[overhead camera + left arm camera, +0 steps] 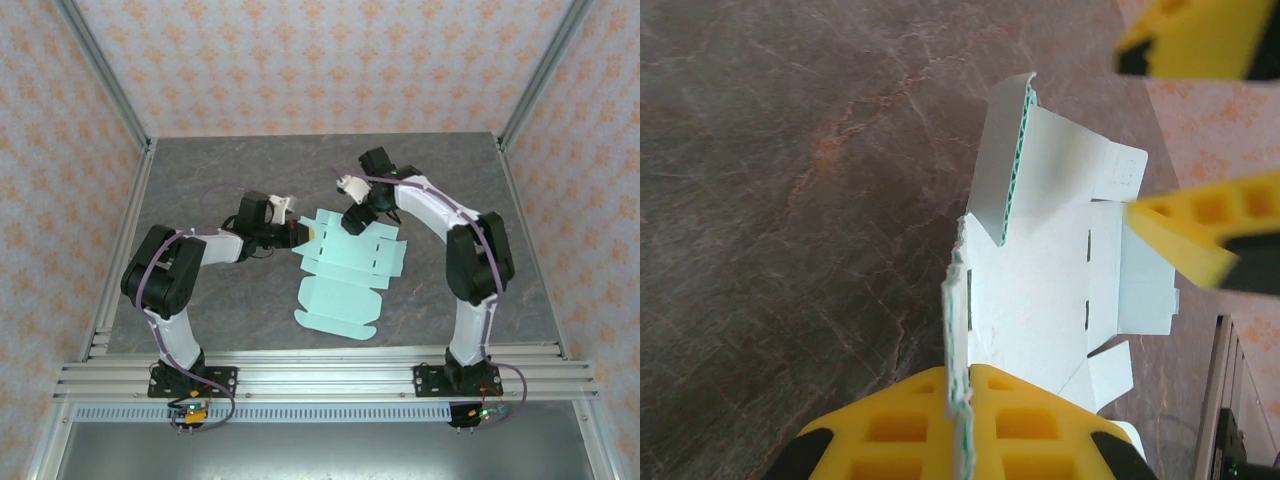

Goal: Fold the paper box

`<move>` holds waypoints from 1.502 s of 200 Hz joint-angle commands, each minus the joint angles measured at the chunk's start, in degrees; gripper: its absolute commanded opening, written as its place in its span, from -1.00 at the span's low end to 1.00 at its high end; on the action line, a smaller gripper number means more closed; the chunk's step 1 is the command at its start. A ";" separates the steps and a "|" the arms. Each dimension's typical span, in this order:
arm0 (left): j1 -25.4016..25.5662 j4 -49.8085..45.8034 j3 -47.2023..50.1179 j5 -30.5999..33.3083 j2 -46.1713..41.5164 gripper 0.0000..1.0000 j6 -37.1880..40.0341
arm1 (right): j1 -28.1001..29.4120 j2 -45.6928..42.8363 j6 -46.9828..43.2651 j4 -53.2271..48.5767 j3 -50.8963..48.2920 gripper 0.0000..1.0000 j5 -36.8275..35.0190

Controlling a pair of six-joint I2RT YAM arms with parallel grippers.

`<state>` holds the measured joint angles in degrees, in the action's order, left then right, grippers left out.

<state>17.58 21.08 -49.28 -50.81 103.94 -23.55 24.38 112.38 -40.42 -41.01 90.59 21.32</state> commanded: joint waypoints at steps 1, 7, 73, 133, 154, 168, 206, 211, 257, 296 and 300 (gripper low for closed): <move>-0.07 2.27 1.08 -3.32 -3.06 -0.99 5.22 | -0.04 3.62 -11.79 -10.98 6.20 0.59 -0.86; -0.09 2.04 1.24 -3.29 -3.36 -0.99 5.80 | -0.04 4.72 -12.69 -12.97 7.74 0.54 -0.09; -0.18 1.05 -0.97 -0.46 -2.09 -0.90 5.62 | 0.12 4.49 -14.46 -16.72 8.06 -0.56 9.63; -1.19 1.35 -2.08 7.28 0.75 -0.15 0.87 | 6.02 -3.07 -14.22 -0.85 -3.22 -1.00 -4.69; -1.74 0.93 -0.49 10.61 0.27 -0.06 0.27 | 7.75 -3.84 -13.07 3.86 -5.26 -1.00 -12.20; -2.37 1.08 1.33 12.50 -0.74 -0.03 -1.25 | 8.27 -4.52 -11.86 7.05 -6.73 -1.00 -17.15; -3.88 1.36 8.47 16.26 -6.59 0.18 -1.62 | 8.23 -6.98 -11.73 10.58 -9.70 -1.00 -19.94; -3.88 -0.05 8.66 16.72 -7.03 0.18 -0.91 | 8.23 -6.92 -11.86 10.29 -9.63 -1.00 -19.79; -3.79 0.72 11.70 14.12 -7.05 0.17 -0.66 | 8.34 -7.65 -12.15 10.04 -9.52 -1.00 -16.58; -3.36 0.28 12.21 12.87 -6.21 0.17 2.08 | 8.31 -9.36 -12.29 10.50 -10.03 -1.00 -14.72; -3.38 0.13 12.12 12.57 -6.12 0.17 2.14 | 8.34 -9.28 -12.26 10.19 -9.88 -1.00 -14.50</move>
<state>13.89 21.54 -37.65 -37.21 97.45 -24.32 32.71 105.93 -52.75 -31.66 80.84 5.61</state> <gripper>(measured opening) 0.586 0.051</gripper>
